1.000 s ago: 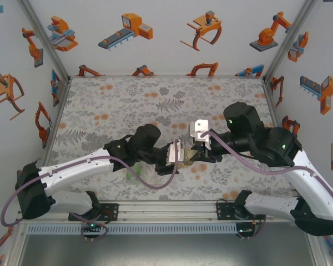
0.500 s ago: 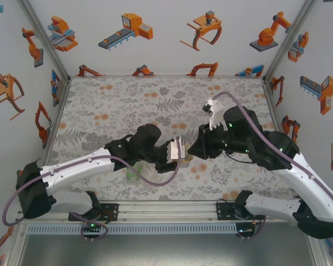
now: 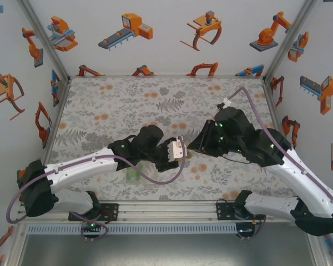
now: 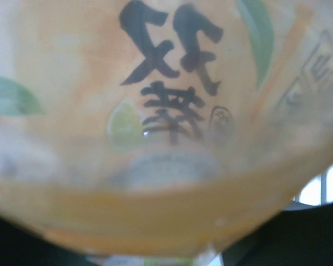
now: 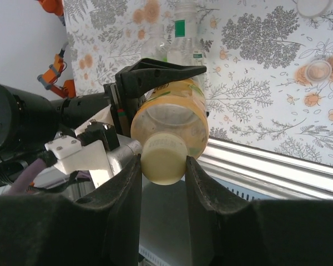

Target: Screw on the bottle caps

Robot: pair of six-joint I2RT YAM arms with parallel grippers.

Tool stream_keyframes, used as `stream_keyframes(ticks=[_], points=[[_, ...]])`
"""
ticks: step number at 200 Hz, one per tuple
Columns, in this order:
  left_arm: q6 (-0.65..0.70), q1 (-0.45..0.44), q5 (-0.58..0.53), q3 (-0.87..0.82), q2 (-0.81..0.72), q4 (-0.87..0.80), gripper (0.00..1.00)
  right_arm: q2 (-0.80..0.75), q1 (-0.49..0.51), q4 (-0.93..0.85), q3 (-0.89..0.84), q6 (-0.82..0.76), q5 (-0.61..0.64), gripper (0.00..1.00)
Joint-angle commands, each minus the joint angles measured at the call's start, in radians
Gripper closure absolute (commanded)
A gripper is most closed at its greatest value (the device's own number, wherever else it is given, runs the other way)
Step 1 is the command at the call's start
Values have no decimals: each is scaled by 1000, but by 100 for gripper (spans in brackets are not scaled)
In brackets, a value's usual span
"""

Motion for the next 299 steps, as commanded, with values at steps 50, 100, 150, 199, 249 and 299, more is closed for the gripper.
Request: stream_keyframes(ticks=[50,100,150,199,249,299], points=[[-64,22,-83,-45,-125,123,24,202,-149,-112,174,-233,4,100],[-221,125,-157,-86,-239,101,24,453,-311,-155,398,-467,-11,100],[-413,199,-298,-36,-310,-80,10,768,-409,-193,748,-660,14,100],[-533,280,-246,-11,-320,-197,10,1090,-482,-283,1136,-745,-4,100],[-587,322,-204,-14,-312,-206,13,1202,-514,-243,1188,-786,-1,100],[-591,324,-189,-24,-306,-185,14,1204,-516,-192,1108,-797,2,100]])
